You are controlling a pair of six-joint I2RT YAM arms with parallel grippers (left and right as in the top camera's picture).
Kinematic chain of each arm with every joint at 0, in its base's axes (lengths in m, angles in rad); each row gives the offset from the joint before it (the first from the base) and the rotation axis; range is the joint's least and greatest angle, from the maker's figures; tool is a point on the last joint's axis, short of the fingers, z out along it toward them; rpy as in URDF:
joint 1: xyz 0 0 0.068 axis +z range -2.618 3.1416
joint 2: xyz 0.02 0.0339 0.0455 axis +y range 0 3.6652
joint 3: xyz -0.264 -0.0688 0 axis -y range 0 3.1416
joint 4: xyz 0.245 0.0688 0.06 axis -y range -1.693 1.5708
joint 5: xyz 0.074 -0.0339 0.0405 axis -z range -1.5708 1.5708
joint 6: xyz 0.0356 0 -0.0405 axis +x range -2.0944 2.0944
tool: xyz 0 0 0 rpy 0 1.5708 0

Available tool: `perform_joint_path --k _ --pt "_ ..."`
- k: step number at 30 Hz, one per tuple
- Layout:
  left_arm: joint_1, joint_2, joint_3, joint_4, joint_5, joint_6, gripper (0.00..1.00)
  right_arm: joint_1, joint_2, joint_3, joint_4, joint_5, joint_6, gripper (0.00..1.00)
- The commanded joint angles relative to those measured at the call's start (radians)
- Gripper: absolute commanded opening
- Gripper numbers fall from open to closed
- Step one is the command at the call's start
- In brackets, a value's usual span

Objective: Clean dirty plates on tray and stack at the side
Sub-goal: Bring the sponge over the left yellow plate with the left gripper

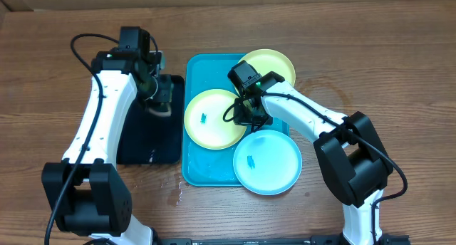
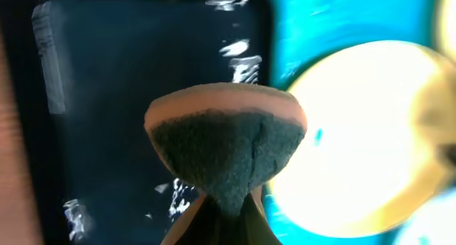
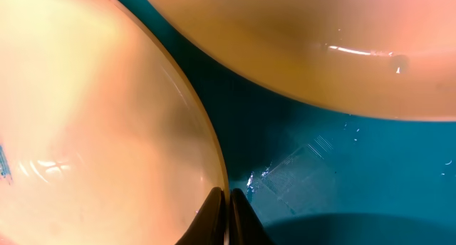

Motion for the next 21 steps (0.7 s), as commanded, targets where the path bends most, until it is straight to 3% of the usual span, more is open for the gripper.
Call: perform_joint_path --k 1,5,13,21 --pt "-0.02 -0.005 0.001 0.031 0.253 -0.076 0.04 0.005 -0.007 0.022 -0.002 0.002 -0.002 0.04" --pt "-0.064 -0.003 0.0 0.073 0.29 -0.125 0.04 0.005 -0.007 0.022 -0.003 0.001 0.001 0.05" --pt "-0.219 0.0 -0.017 0.15 0.113 -0.15 0.04 0.005 -0.007 0.022 -0.006 0.002 0.002 0.05" --pt "-0.276 0.011 -0.026 0.171 0.001 -0.165 0.04 0.005 -0.007 0.022 -0.007 0.001 0.002 0.07"
